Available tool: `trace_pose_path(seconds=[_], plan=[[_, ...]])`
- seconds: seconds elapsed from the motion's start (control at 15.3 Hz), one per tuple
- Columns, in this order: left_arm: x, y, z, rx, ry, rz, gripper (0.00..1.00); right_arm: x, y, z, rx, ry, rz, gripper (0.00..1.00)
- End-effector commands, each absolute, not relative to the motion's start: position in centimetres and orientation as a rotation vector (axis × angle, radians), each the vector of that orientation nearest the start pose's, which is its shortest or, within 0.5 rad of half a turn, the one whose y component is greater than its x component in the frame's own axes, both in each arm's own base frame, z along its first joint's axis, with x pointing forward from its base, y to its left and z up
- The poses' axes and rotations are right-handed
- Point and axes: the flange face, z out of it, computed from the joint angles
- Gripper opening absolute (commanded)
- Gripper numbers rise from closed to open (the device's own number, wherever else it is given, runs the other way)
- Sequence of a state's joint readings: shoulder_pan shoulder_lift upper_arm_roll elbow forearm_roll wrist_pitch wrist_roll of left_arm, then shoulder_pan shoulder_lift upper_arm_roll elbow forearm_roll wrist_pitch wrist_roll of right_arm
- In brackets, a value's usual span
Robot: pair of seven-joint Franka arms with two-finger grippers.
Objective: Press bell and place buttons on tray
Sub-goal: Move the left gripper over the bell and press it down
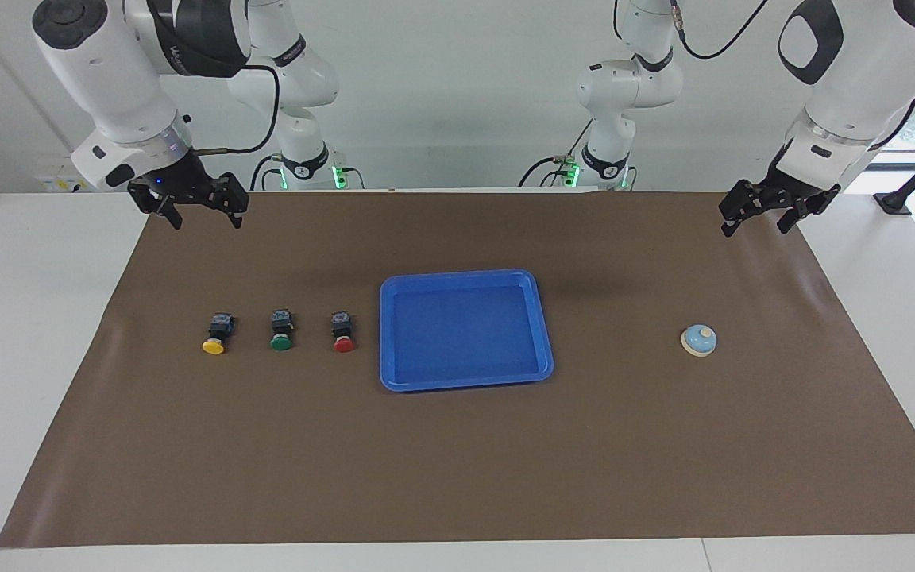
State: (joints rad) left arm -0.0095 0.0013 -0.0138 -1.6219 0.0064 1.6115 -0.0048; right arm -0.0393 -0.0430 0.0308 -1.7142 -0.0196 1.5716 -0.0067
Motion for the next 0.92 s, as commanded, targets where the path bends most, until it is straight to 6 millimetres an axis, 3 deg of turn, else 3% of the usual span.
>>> trace_pose_path(seconds=[0.0,0.52,0.59,0.65,0.72,0.85], plan=[[56.0,-1.4,60.7,-3.136,0.039,0.031,1.00,53.4,-0.7,58.2,-3.140,0.000,0.171,1.00],[56.0,-1.4,60.8,-3.137,-0.018,-0.022,1.00,53.4,-0.7,58.2,-3.142,0.000,0.171,1.00],[56.2,-0.8,60.3,-3.137,-0.071,-0.060,0.75,53.4,-0.7,58.3,-3.142,0.000,0.169,1.00],[56.0,-0.6,60.3,-3.137,-0.074,-0.068,0.20,53.4,-0.7,58.2,-3.142,0.000,0.171,1.00],[55.9,-0.6,59.5,-3.137,-0.074,-0.046,0.00,53.4,-0.7,58.2,-3.140,0.000,0.171,1.00],[56.1,-0.7,57.7,-3.137,-0.064,-0.031,0.00,53.4,-0.7,58.2,-3.142,0.000,0.171,1.00]])
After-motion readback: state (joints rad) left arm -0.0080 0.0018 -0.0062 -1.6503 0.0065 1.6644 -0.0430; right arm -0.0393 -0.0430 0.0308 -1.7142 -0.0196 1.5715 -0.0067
